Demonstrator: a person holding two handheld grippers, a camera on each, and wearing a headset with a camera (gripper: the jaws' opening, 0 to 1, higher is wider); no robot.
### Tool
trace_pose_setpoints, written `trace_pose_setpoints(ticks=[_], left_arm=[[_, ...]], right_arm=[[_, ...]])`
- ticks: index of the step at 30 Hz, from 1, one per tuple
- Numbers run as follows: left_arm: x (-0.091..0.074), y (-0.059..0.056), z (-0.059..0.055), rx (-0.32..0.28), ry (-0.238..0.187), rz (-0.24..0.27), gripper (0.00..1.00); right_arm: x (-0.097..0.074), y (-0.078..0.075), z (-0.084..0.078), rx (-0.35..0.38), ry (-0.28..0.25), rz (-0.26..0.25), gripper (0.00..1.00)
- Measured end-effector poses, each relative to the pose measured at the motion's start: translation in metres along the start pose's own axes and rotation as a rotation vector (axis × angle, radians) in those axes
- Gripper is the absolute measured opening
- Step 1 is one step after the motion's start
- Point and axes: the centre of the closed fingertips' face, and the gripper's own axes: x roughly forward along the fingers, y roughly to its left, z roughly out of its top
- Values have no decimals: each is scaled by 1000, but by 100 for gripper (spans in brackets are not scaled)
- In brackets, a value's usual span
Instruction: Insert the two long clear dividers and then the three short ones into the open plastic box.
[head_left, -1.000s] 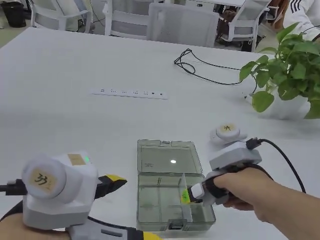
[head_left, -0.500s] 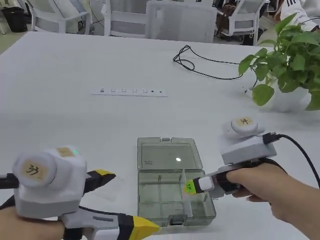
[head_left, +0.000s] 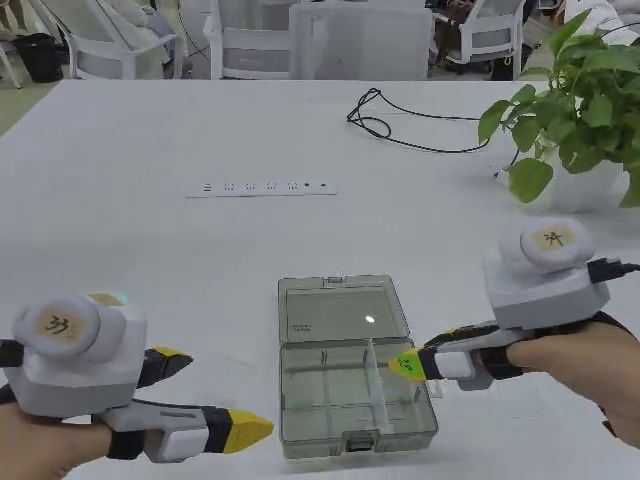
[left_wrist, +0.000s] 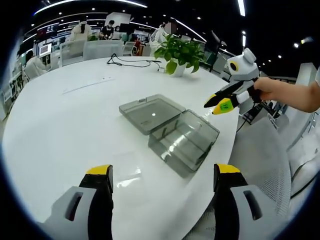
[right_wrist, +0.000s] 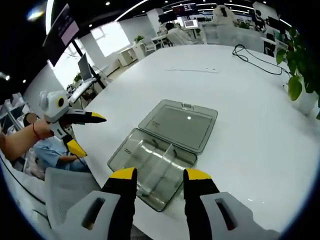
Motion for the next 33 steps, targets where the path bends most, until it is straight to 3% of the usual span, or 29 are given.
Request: trace_pose_setpoints(ticks=[10, 20, 25, 33], left_arm=[[8, 18, -21, -66, 109, 82, 71], [18, 32, -36, -100, 209, 167, 60], [22, 36, -48, -106, 273, 205, 55], [29, 40, -57, -92, 341, 245, 51]], right_arm=[[-25, 2, 4, -156, -69, 63, 59], [-41, 6, -12, -314, -74, 131, 74], [-47, 5, -20, -323, -71, 143, 75], [-56, 1, -31, -304, -93, 147, 75]])
